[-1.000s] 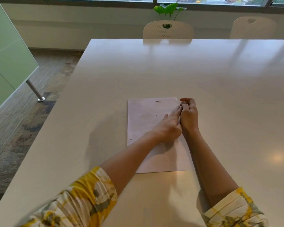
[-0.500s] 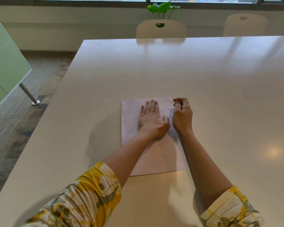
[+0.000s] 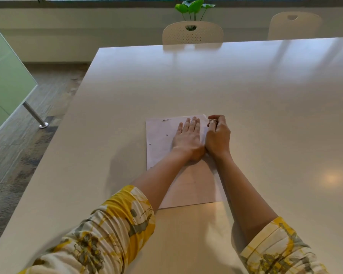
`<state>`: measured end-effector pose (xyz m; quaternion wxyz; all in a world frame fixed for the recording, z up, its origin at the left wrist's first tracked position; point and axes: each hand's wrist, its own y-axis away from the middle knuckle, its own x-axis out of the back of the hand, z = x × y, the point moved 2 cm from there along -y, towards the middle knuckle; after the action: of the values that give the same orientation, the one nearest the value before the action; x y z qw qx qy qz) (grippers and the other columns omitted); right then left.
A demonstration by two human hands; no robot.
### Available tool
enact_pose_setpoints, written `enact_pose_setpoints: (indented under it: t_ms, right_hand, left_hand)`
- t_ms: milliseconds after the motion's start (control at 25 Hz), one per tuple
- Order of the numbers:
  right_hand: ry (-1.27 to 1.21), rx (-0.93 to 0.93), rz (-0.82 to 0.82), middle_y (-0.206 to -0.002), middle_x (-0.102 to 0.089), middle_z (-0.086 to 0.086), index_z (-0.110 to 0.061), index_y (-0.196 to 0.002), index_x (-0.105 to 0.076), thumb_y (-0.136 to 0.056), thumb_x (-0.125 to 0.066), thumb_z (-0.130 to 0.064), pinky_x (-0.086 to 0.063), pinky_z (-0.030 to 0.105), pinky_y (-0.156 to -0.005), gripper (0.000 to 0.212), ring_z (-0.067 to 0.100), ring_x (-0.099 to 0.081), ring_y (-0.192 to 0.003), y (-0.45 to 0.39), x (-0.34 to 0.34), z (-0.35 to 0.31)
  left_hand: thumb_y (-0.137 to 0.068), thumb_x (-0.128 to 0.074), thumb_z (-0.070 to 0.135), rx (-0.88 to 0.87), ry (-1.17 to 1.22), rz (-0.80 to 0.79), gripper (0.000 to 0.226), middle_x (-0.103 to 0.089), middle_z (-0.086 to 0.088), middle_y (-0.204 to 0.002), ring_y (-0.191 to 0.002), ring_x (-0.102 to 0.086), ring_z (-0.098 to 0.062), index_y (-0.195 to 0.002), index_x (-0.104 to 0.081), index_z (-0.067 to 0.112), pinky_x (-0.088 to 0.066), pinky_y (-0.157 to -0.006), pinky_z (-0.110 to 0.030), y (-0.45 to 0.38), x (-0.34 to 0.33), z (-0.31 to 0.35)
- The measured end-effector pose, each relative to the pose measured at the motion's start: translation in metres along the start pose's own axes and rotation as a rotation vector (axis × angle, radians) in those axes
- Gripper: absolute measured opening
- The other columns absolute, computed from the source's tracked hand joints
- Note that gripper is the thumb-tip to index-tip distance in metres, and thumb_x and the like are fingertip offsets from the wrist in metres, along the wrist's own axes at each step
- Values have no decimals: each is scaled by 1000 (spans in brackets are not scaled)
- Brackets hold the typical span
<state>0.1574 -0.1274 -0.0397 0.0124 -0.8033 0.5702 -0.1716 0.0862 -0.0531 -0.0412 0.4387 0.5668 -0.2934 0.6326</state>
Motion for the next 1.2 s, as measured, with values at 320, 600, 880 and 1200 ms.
enact_pose_setpoints:
  t_ms: [320, 600, 880, 1200]
  right_hand:
    - [74, 22, -5, -103, -63, 9, -8, -109, -57, -98, -38, -8, -42, 24, -79, 22, 21, -57, -94, 0, -2, 0]
    - [92, 31, -13, -92, -62, 5, -10, -106, -58, -97, -38, -8, -39, 16, -65, 21, 19, -57, -84, 2, -3, -1]
    - [93, 16, 15, -99, -61, 5, -9, -108, -58, -99, -40, -10, -40, 13, -67, 20, 18, -56, -88, -1, -4, 2]
    - [102, 4, 11, -88, -58, -2, -14, -102, -58, -97, -41, -10, -36, 6, -58, 18, 1, -53, -76, -2, -3, 3]
  left_hand:
    - [-99, -18, 59, 353, 101, 130, 84, 12, -11, -166, -153, 13, -22, -157, 9, 3, 15, -121, -39, 6, 7, -49]
    - [-97, -15, 64, 653, -7, 113, 97, 16, -29, -160, -150, 19, -37, -150, 11, -13, 22, -116, -45, 40, 29, -69]
    - [-105, -17, 44, 150, 114, 30, 72, 19, -12, -165, -152, 18, -21, -155, 13, 2, 14, -121, -36, 39, -2, -15]
    - [-101, -19, 61, 258, 90, 79, 83, 12, -6, -167, -153, 14, -17, -158, 9, 7, 12, -122, -36, 39, 14, -78]
